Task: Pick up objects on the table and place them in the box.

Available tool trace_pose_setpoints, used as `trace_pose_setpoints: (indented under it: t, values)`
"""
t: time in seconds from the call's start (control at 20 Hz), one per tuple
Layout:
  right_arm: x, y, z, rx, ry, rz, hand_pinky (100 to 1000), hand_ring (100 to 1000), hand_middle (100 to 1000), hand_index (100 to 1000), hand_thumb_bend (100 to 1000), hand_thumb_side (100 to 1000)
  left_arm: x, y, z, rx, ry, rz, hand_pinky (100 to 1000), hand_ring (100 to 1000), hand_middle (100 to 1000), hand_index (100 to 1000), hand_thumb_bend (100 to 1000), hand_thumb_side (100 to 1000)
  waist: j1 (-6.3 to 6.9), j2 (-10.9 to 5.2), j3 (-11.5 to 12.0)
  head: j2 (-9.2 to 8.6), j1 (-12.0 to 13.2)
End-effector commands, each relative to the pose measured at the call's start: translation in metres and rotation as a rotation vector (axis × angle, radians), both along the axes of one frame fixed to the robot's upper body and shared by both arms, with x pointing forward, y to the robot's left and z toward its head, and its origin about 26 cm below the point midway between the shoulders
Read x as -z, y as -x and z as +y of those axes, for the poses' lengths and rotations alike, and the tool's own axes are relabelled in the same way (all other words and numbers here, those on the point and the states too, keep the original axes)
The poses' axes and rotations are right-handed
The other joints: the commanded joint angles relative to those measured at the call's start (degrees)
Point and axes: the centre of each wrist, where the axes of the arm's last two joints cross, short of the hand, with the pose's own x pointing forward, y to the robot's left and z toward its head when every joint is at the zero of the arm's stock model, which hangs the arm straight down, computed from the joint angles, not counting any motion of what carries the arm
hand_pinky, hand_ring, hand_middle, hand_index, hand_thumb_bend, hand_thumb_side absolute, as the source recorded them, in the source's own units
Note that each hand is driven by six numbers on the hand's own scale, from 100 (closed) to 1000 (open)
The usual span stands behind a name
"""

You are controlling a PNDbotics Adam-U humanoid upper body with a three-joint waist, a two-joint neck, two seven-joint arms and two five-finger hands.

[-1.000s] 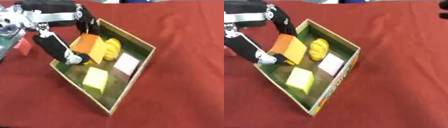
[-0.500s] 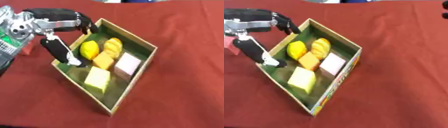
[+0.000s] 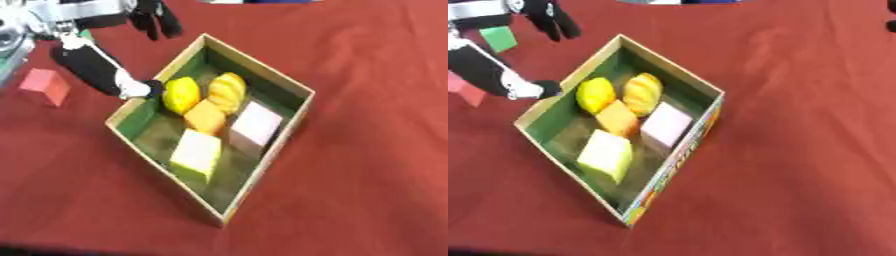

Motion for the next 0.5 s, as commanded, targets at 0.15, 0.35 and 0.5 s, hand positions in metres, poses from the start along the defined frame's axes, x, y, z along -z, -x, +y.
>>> trace_pose_setpoints:
  t: [0.15,0.35,0.5]
  values:
    - [-0.009,0.004,-0.004,0.007,0.020,-0.032,813,837,692,797,100,639,-0.009,-0.011,0.055,-0.231,-0.063,-0.016,813,764,744,842,492,116,-0.10,-1.30,0.17,-0.16,0.30]
    - [-0.009,0.003,-0.003,0.009,0.020,-0.034,813,836,691,797,100,641,-0.002,-0.025,0.092,-0.304,-0.134,0.004,827,783,759,850,541,100,-0.42,-0.97,0.29,-0.81,0.72]
    - [-0.009,0.003,-0.003,0.010,0.021,-0.035,813,837,691,797,100,641,0.003,-0.031,0.115,-0.326,-0.194,0.015,833,794,766,852,581,100,-0.74,-0.63,0.25,-1.27,1.07]
